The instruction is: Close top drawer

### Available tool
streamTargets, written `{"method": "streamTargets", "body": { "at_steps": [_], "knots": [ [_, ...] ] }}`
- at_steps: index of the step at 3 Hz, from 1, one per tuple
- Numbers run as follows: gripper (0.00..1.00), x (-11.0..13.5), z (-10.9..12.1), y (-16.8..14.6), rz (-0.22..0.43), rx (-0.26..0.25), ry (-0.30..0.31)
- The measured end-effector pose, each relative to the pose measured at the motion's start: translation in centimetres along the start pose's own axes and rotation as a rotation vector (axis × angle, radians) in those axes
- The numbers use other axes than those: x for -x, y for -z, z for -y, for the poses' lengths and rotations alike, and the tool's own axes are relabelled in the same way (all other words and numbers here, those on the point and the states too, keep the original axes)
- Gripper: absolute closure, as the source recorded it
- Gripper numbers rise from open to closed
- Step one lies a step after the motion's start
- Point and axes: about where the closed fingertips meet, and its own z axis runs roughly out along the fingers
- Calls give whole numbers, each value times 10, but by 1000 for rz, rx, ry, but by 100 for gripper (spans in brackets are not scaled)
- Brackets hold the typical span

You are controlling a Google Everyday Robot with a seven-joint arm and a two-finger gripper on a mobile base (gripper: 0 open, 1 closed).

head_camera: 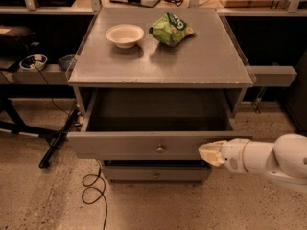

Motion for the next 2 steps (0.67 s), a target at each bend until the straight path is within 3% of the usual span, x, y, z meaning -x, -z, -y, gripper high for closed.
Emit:
{"method": "streamTargets", "body": {
  "at_steps": [2],
  "knots": [
    [100,15,19,-12,36,56,14]
  ]
}}
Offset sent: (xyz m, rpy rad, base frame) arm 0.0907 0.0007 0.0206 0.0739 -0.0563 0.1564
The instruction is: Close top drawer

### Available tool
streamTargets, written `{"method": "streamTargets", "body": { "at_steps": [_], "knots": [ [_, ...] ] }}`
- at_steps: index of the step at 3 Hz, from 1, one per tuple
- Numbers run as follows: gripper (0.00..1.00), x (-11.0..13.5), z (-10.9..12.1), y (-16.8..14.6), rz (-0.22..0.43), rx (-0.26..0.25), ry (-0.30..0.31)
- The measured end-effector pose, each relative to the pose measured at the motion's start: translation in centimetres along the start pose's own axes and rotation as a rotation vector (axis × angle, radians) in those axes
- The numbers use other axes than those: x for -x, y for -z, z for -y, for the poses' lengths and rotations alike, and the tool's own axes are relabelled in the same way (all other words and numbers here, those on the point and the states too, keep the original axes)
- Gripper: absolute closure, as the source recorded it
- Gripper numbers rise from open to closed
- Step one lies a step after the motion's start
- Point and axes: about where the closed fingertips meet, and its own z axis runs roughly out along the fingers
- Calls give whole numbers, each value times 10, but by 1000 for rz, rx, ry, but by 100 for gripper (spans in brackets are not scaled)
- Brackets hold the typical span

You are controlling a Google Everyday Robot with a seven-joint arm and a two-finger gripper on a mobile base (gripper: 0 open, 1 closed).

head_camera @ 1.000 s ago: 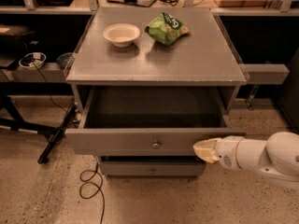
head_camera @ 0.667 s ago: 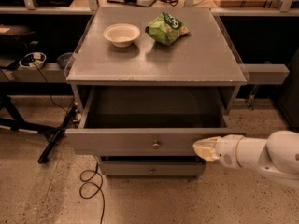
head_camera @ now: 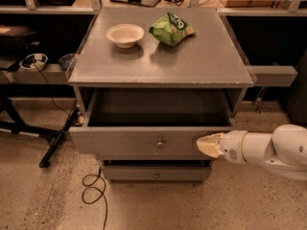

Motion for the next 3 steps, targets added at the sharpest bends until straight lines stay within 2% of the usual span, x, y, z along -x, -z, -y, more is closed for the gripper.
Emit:
{"method": "streamTargets", "body": {
  "at_steps": [1,2,3],
  "knots": [
    [100,17,15,-11,1,37,21],
    [96,16,15,-10,1,37,21],
    [73,16,14,-10,1,37,21]
  ]
}}
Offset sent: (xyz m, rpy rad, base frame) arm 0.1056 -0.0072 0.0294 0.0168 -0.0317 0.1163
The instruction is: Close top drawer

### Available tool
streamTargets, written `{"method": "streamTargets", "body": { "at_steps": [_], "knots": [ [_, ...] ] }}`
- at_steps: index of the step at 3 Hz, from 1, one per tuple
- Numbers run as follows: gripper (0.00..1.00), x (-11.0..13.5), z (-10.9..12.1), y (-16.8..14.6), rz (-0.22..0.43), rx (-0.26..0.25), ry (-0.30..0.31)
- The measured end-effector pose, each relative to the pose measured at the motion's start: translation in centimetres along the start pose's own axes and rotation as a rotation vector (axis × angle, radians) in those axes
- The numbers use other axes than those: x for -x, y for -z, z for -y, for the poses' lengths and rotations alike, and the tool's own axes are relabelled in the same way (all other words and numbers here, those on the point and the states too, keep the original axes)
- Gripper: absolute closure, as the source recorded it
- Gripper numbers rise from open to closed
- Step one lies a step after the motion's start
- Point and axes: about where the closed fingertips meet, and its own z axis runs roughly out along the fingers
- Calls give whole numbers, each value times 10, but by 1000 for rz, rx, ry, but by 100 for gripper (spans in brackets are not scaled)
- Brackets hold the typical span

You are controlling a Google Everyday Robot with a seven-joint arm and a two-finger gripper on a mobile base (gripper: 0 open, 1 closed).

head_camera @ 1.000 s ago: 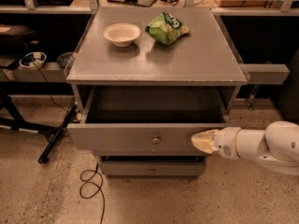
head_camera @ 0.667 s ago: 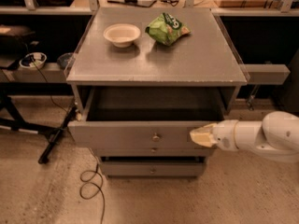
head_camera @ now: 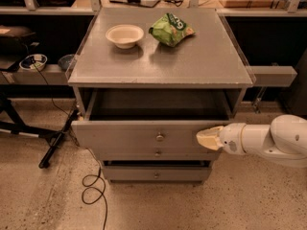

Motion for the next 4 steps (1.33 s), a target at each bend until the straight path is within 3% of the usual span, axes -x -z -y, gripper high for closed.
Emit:
{"method": "streamTargets", "body": {
  "at_steps": [1,3,4],
  "knots": [
    [50,0,0,0,0,0,0],
    [4,13,15,-8,-11,-73,-8],
    [0,23,22,-5,5,-104,-15]
  ]
}}
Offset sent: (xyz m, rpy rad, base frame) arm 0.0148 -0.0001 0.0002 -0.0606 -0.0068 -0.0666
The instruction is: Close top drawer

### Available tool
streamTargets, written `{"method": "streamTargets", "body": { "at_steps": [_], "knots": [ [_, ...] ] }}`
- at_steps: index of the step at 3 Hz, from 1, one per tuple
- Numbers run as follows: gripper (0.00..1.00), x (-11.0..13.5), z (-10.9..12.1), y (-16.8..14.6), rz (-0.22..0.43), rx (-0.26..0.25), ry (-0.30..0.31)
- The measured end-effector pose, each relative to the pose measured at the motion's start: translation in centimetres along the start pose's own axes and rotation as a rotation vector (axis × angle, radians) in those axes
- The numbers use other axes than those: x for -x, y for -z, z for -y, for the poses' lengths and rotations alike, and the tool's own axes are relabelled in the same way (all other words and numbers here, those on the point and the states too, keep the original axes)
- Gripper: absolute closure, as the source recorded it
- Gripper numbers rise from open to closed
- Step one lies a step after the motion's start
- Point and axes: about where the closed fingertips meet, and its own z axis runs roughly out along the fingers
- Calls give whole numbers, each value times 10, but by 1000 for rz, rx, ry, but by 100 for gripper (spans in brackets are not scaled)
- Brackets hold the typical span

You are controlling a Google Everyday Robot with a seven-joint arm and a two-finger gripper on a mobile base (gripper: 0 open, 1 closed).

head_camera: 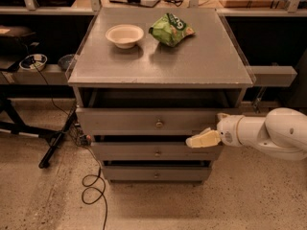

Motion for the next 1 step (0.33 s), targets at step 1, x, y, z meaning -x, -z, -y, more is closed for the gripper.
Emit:
{"method": "streamTargets", "body": {
  "at_steps": [1],
  "knots": [
    [0,0,0,0,0,0,0]
  ]
}}
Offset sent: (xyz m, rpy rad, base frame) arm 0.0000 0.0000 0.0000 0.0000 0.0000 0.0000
